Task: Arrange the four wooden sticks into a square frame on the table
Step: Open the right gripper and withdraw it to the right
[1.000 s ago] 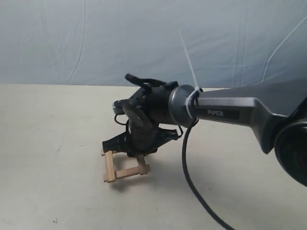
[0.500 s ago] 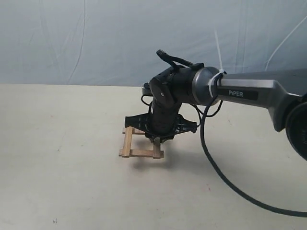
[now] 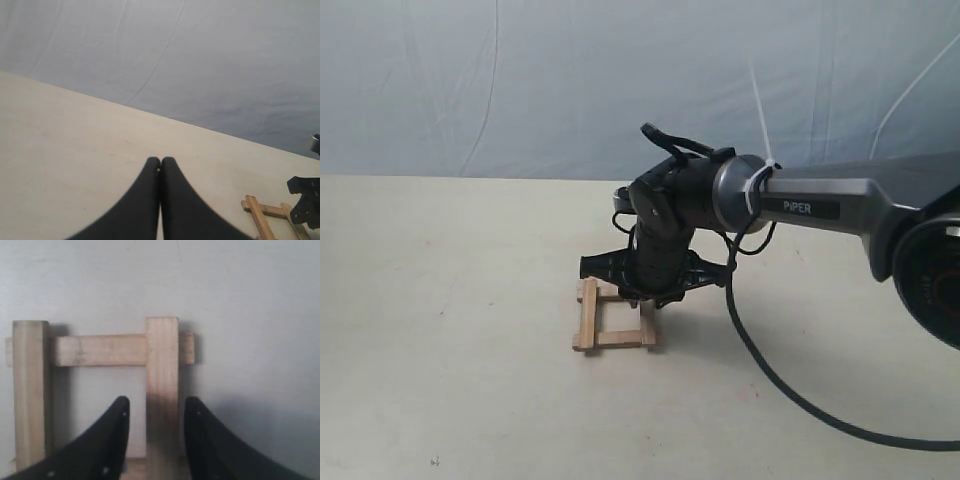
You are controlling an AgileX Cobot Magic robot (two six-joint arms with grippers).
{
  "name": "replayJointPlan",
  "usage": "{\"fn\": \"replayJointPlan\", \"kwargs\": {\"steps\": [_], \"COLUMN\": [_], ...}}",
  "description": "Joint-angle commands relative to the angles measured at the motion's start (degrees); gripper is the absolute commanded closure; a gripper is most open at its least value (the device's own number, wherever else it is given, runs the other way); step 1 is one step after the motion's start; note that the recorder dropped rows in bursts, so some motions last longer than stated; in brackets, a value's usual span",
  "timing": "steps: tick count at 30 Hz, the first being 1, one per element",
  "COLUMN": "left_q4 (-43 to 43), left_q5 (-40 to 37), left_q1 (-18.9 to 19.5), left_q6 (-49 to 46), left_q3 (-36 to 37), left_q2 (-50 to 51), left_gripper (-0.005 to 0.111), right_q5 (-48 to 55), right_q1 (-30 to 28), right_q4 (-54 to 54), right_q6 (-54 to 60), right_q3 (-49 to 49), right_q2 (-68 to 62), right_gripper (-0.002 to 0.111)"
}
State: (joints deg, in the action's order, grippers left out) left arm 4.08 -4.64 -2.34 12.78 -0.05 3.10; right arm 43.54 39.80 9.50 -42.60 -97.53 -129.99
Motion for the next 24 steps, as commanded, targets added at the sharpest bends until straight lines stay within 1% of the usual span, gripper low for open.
{"fn": "replayJointPlan", "kwargs": {"steps": [1, 3, 4, 5, 6, 8, 9, 12, 15, 20, 22, 24], "left_q4": [-0.4, -0.4, -0.4, -0.4, -0.4, -0.4, -0.4, -0.4, -0.5, -0.5, -0.5, -0.5], "left_q5": [0.0, 0.0, 0.0, 0.0, 0.0, 0.0, 0.0, 0.0, 0.0, 0.0, 0.0, 0.0], "left_q1": [0.0, 0.0, 0.0, 0.0, 0.0, 0.0, 0.0, 0.0, 0.0, 0.0, 0.0, 0.0], "left_q6": [0.0, 0.0, 0.0, 0.0, 0.0, 0.0, 0.0, 0.0, 0.0, 0.0, 0.0, 0.0], "left_q3": [0.1, 0.1, 0.1, 0.1, 0.1, 0.1, 0.1, 0.1, 0.1, 0.1, 0.1, 0.1], "left_q2": [-0.4, -0.4, -0.4, -0.4, -0.4, -0.4, -0.4, -0.4, -0.4, -0.4, -0.4, -0.4], "left_gripper": [0.107, 0.107, 0.107, 0.107, 0.107, 0.107, 0.107, 0.107, 0.107, 0.107, 0.107, 0.107], "right_q5": [0.9, 1.3, 2.2, 3.2, 4.5, 7.9, 9.8, 13.0, 11.5, -0.8, -7.0, -12.3], "right_q1": [-0.5, -1.0, -1.4, -1.8, -2.3, -3.7, -4.4, -7.3, -11.1, -22.6, -27.6, -30.4], "right_q4": [0.4, 0.7, 0.4, 0.4, 0.4, 0.4, 0.5, 0.3, -1.3, -7.0, -7.5, -5.4], "right_q6": [1.6, 2.4, 3.0, 4.0, 5.6, 9.7, 12.1, 18.1, 22.0, 28.5, 30.4, 30.6], "right_q3": [-0.2, -0.2, -0.2, -0.2, -0.2, -0.2, -0.2, 2.2, 8.5, 26.0, 34.4, 41.6], "right_q2": [1.4, 2.9, 3.7, 4.5, 5.4, 7.0, 7.8, 10.1, 14.1, 25.1, 31.6, 38.5], "right_gripper": [0.058, 0.059, 0.062, 0.07, 0.081, 0.109, 0.108, 0.109, 0.109, 0.109, 0.109, 0.109]}}
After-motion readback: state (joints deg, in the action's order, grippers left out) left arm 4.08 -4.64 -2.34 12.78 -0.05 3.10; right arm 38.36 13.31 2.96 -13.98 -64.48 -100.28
